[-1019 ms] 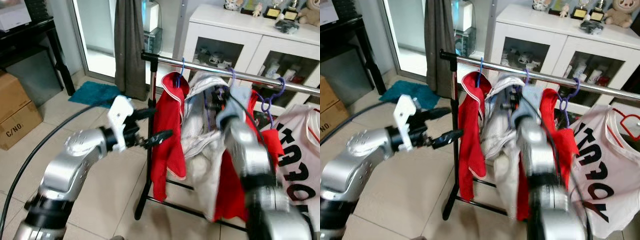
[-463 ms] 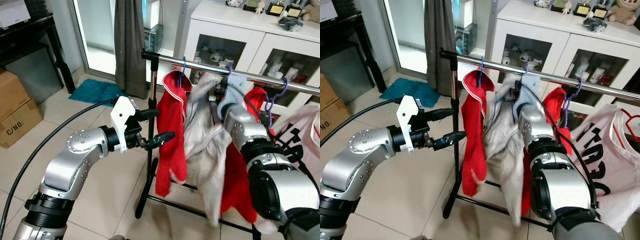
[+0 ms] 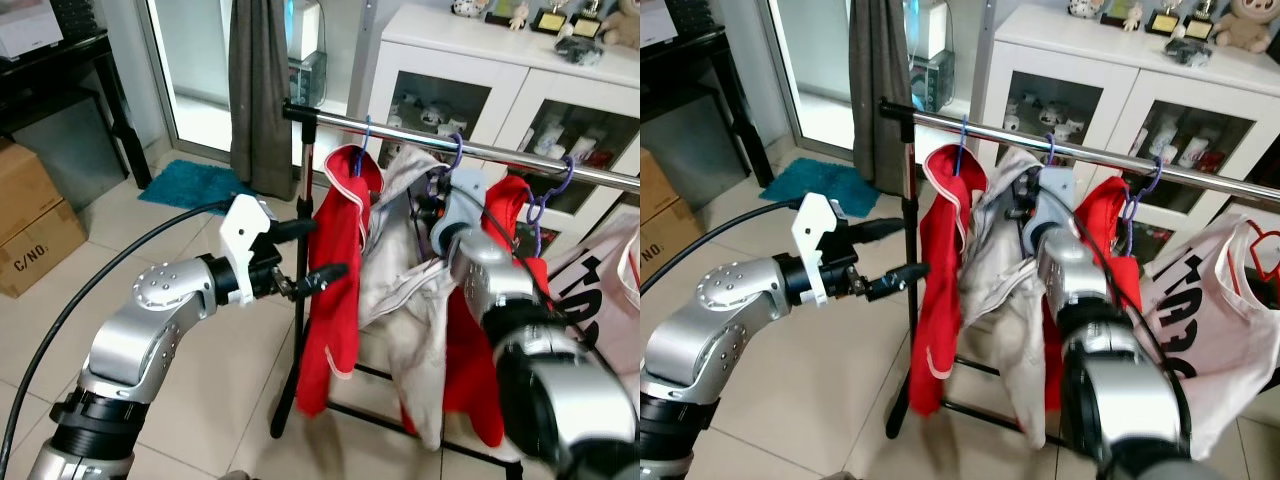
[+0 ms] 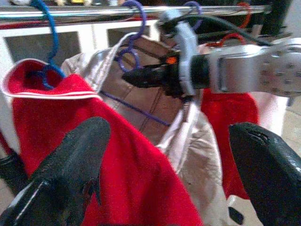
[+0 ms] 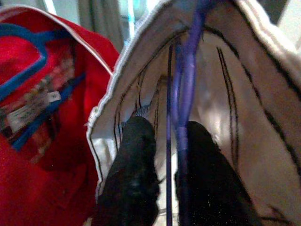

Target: Hang hanger

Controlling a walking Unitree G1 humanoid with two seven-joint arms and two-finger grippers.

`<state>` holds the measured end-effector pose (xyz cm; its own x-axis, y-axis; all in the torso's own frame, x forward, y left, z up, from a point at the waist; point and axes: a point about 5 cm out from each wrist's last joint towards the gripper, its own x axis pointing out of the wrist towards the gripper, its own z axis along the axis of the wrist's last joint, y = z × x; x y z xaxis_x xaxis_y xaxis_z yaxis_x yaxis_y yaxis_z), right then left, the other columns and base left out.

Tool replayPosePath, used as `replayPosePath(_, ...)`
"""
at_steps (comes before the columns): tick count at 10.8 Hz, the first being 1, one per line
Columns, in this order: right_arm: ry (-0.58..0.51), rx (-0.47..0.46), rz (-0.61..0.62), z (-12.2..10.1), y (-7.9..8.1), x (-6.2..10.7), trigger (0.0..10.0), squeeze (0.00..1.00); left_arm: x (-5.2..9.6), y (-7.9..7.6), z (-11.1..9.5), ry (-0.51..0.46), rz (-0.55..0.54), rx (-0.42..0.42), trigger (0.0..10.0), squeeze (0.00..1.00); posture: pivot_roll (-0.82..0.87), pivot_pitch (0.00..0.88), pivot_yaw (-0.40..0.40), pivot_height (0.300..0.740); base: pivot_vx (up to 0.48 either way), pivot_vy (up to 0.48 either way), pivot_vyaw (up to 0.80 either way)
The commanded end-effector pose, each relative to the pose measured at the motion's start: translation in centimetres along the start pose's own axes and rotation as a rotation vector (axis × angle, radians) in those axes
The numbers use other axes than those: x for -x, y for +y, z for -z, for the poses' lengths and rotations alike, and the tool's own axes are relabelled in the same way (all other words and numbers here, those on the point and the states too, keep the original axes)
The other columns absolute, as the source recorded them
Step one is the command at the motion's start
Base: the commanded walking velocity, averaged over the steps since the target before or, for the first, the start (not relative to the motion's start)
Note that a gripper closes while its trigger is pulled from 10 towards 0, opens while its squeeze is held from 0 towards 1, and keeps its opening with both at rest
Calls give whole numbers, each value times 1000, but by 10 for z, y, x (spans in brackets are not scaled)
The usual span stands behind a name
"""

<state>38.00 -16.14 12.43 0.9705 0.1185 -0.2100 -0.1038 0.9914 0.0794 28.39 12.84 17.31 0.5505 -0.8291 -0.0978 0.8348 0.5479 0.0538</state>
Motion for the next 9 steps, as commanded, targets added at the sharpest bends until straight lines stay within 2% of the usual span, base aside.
replayPosePath(1,-20,1,-30,-2,1,4,10000,1000,3,4,6,17,-53,4,10000,0,-89,0,-21,740,0,0,0)
replayPosePath(2,-45,-20,-50,-4,3,8,10000,1000,3,6,8,23,-75,7,10000,0,-93,0,-16,740,0,0,0)
replayPosePath(4,-107,-55,-126,-11,13,28,10000,1000,3,9,14,29,-142,18,10000,0,-94,0,-10,740,0,0,0)
replayPosePath(5,-173,-68,-170,-21,21,44,10000,1000,3,11,17,6,-223,36,10000,0,-92,0,-11,740,0,0,0)
replayPosePath(6,-223,-114,-199,-29,26,52,10000,941,7,13,20,1,-273,37,10000,0,-97,0,-18,740,0,0,0)
replayPosePath(7,-246,-77,-201,-31,28,58,10000,745,9,14,22,-7,-310,45,10000,0,-99,0,-17,740,0,0,0)
replayPosePath(8,-230,-42,-192,-27,30,64,10000,0,12,17,24,-19,-367,57,10000,0,-96,0,-14,740,0,0,0)
replayPosePath(9,-185,-29,-173,-16,30,64,10000,0,13,18,27,-12,-393,56,10000,0,-89,0,-13,740,0,0,0)
